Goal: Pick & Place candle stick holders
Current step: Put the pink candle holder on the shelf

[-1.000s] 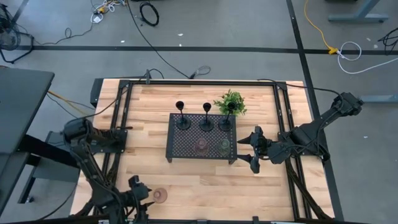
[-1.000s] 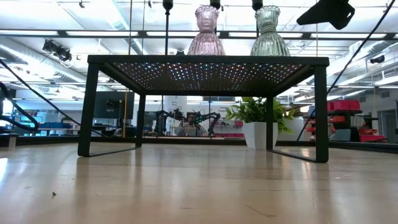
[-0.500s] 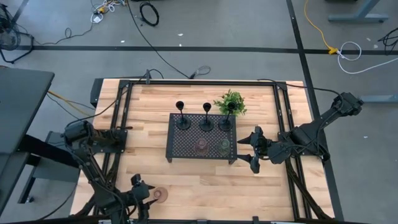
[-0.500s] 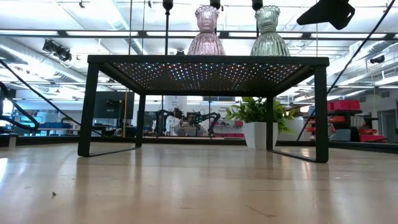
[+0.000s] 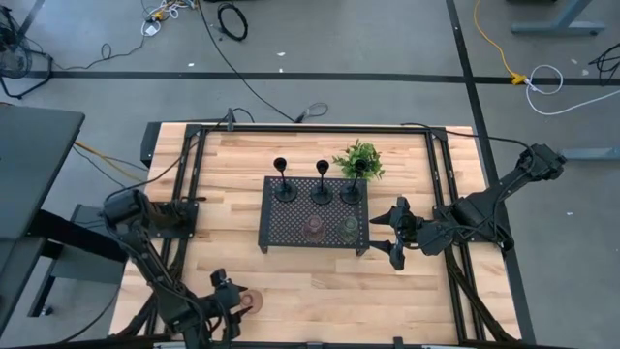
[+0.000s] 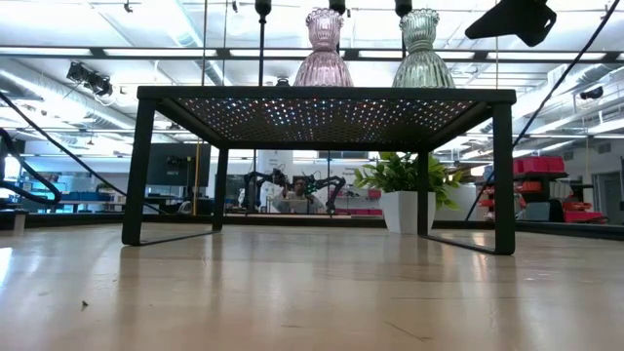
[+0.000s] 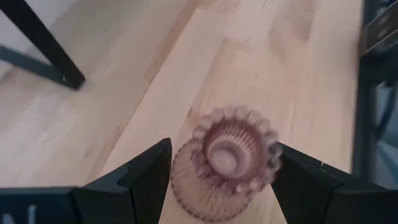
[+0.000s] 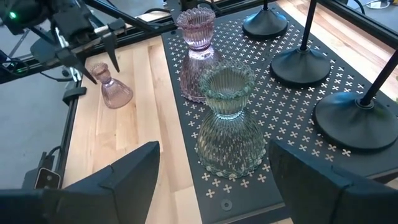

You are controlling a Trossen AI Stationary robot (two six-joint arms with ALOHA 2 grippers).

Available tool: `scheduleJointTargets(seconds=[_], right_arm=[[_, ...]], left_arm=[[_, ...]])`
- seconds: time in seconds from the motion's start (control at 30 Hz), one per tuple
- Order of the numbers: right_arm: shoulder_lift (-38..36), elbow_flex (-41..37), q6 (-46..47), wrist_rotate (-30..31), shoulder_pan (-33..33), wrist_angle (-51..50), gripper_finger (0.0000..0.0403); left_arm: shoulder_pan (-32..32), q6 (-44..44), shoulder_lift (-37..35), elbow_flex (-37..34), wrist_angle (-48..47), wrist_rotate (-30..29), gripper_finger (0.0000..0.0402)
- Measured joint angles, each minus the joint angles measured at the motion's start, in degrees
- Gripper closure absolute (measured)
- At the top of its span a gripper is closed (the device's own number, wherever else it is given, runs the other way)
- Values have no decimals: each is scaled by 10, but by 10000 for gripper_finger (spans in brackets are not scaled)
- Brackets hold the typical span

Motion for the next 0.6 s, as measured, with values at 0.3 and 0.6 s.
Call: scheduleJointTargets(seconds=[0.3,0.6], right_arm=[[0,0,-2,0,8,5,106],[0,0,2,4,11,5,106]], left_arm=[[6,19,36,0,0,-2,191],[6,34,35,1,5,-17,278]])
